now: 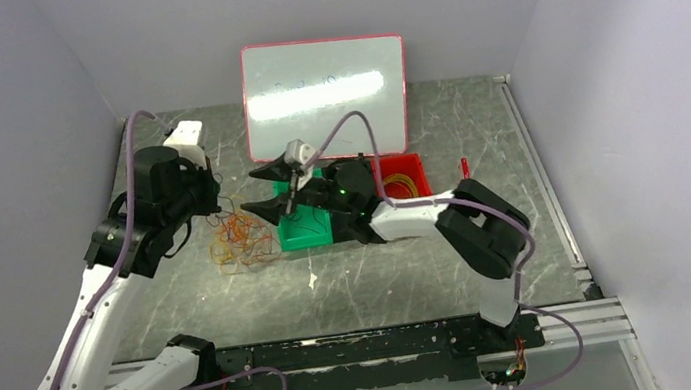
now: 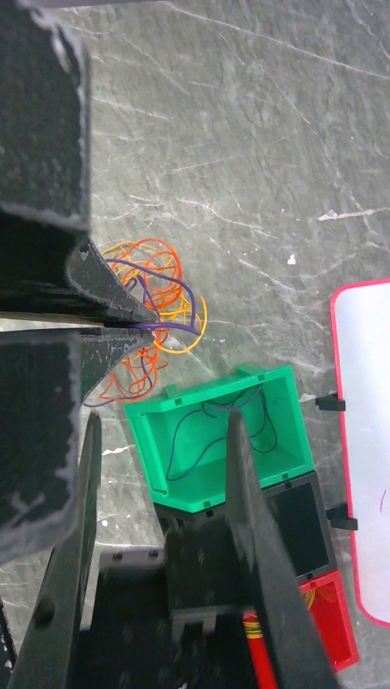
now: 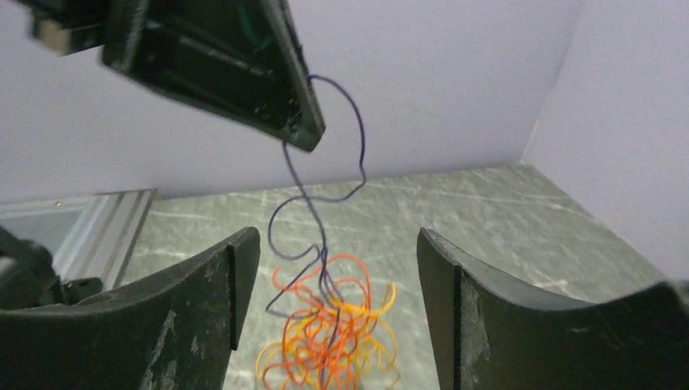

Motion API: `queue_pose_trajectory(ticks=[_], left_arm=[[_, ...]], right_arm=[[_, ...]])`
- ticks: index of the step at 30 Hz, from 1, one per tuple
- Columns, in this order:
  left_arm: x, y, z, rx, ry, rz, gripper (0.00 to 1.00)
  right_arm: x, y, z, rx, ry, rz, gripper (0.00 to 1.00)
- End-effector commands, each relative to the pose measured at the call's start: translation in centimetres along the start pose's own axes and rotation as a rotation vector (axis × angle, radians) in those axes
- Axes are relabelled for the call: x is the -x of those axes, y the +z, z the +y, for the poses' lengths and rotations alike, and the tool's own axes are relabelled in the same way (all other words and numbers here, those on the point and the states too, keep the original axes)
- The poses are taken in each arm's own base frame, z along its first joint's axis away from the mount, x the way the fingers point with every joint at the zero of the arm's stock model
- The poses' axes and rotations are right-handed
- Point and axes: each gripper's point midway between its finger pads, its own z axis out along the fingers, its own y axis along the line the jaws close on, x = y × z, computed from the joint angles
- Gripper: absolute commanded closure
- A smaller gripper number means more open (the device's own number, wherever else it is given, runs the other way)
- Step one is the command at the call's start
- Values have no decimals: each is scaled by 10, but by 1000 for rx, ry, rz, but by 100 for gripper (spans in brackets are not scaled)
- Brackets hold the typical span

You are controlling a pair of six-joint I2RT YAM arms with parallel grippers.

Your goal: Untangle the cables

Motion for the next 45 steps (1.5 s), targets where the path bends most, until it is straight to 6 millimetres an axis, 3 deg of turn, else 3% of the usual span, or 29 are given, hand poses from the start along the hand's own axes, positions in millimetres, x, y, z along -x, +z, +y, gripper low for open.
queue_pose_trajectory(ticks=[1,7,8,16,25,28,33,39,45], left_arm=[[10,-15,3,18,-18,-32,93],[8,-18,-1,-8,-20,-35,93],[9,-20,0,-6,-21,-35,93],[17,-32,-7,-50,-35,-78,93],[19,-41,-9,-64,-58,-102,93],[23,-44,-5,-42,-65,-114,93],[60,-62,13,64,-89,-200,93],[133,-102,24,128,-89,-387,93],[182,-130,26,139,-76,-512,93]], right_arm=[[0,34,9,84,-14,-32,26],[-8,66,22,111,-4,-31,26],[-21,70,22,110,8,-10,26],[-35,88,7,13,96,-50,27],[-32,101,10,29,178,-123,41],[-41,103,13,30,179,-93,53],[-77,103,17,7,148,17,66],[-113,100,19,-37,141,112,69],[-143,101,25,-44,140,186,71]])
